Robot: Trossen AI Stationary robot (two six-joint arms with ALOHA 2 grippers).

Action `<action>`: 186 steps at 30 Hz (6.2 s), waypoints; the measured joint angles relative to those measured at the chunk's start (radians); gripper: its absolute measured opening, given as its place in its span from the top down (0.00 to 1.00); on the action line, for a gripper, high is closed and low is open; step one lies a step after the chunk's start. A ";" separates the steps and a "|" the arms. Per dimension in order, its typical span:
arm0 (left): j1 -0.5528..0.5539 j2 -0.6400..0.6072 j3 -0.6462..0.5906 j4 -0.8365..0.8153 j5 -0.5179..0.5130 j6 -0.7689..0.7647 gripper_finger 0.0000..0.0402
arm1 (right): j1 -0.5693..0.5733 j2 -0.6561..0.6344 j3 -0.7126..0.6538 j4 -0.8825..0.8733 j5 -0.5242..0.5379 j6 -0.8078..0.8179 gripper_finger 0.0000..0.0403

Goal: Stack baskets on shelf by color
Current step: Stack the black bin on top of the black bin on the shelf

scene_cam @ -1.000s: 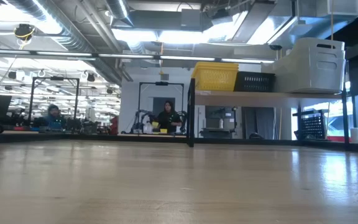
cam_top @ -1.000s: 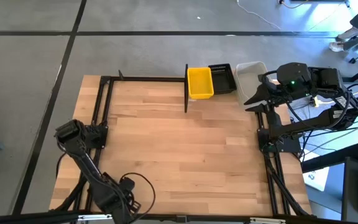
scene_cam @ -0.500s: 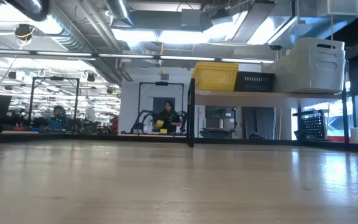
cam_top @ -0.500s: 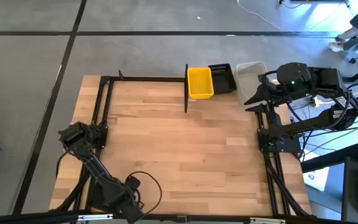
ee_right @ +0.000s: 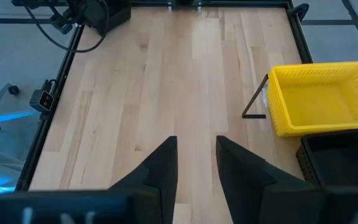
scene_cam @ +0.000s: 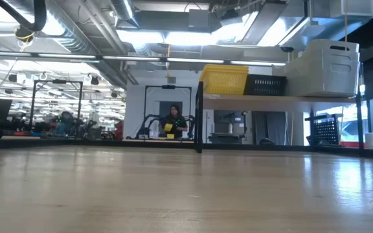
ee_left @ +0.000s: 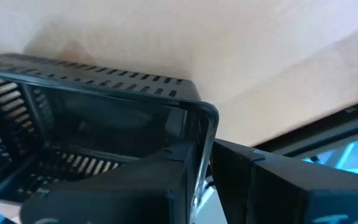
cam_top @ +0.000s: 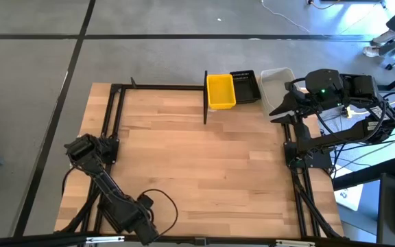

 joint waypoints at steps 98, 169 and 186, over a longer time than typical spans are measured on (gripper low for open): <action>0.800 -0.590 0.292 -0.206 -0.719 1.304 0.88 | 0.071 0.268 0.000 0.149 0.252 0.641 0.73; 0.798 -0.860 0.292 -0.322 -0.670 1.682 0.88 | 0.180 1.154 0.000 0.600 0.215 1.403 0.92; 0.798 -0.860 0.292 -0.363 -0.670 1.682 0.88 | 0.228 1.102 0.548 0.103 0.233 1.332 1.00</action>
